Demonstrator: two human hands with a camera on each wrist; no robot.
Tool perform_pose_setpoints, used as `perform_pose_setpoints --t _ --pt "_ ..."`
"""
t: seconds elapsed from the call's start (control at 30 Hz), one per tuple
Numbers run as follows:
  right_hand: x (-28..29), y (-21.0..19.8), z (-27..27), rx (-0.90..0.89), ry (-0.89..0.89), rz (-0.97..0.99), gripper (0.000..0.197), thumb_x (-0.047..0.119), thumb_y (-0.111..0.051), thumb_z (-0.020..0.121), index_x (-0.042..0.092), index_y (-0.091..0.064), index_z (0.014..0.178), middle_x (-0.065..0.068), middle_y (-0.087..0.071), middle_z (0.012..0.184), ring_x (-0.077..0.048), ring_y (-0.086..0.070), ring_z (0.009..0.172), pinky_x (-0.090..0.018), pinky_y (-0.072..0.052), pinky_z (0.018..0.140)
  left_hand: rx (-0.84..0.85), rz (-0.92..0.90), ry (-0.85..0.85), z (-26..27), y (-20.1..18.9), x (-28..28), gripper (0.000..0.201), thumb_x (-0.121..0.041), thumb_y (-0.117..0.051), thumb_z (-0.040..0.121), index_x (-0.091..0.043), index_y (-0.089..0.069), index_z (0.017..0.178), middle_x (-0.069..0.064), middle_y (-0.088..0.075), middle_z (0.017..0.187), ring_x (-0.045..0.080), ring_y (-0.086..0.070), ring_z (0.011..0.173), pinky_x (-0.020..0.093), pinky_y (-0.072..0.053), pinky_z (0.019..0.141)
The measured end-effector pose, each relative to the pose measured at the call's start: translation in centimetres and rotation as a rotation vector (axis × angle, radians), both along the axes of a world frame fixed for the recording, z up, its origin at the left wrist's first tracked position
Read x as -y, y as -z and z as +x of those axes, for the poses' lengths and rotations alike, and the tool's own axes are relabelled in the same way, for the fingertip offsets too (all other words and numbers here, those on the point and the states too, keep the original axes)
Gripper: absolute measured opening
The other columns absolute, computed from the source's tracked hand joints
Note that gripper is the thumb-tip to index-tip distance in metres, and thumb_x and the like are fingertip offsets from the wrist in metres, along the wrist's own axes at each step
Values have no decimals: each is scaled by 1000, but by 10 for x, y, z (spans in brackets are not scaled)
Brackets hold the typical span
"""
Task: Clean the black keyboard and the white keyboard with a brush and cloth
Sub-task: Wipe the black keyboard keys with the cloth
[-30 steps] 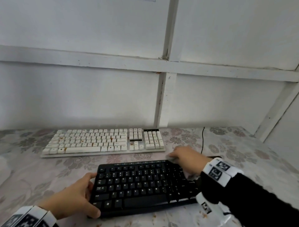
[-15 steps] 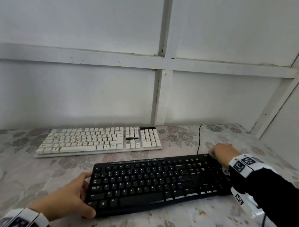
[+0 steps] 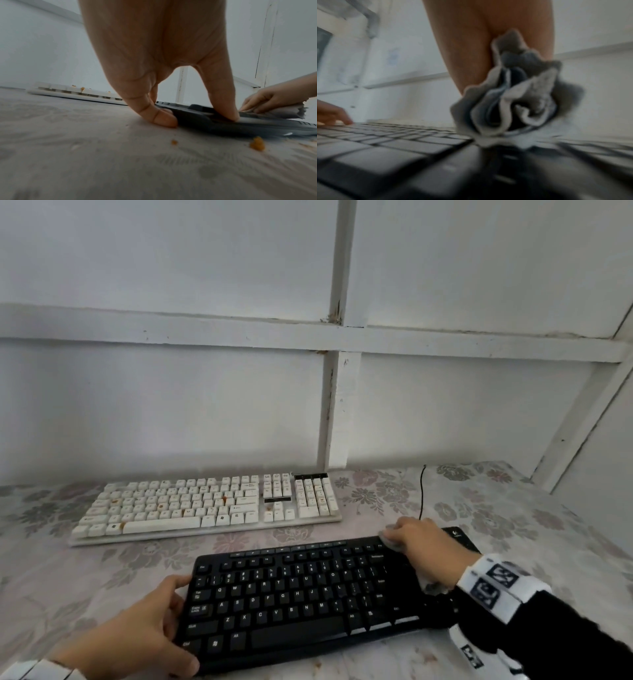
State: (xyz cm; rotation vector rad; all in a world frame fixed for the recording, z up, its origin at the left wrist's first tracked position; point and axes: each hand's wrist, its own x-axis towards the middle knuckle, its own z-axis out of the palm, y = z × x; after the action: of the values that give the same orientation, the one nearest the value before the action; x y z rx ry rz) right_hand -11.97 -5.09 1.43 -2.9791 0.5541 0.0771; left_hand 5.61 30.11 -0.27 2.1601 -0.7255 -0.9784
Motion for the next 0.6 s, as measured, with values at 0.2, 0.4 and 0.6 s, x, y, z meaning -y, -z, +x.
perform_pose_setpoints --t 0.2,0.4,0.6 --pt "57 -19 -30 -228 336 -142 27 3 -40 92 12 -50 68 1 -39 75 -12 -44 64 -27 -32 78 -23 10 -23 -3 1 0 93 -15 -86 41 -33 -34 116 6 -53 104 16 -60 74 21 -47 62" --pt "-8 -27 20 4 142 -45 26 1 -45 90 14 -52 69 10 -36 75 -13 -42 75 -18 -32 72 -23 0 -30 -5 1 0 93 -5 -85 53 -30 -29 124 4 -54 102 6 -61 70 13 -44 58" --pt "-166 -28 98 -19 -408 88 16 -1 -46 89 7 -59 92 -9 -48 120 -27 -39 110 -43 -37 90 -51 12 -40 -8 -3 1 94 -1 -83 58 -29 -25 126 2 -54 102 5 -59 75 12 -45 59"
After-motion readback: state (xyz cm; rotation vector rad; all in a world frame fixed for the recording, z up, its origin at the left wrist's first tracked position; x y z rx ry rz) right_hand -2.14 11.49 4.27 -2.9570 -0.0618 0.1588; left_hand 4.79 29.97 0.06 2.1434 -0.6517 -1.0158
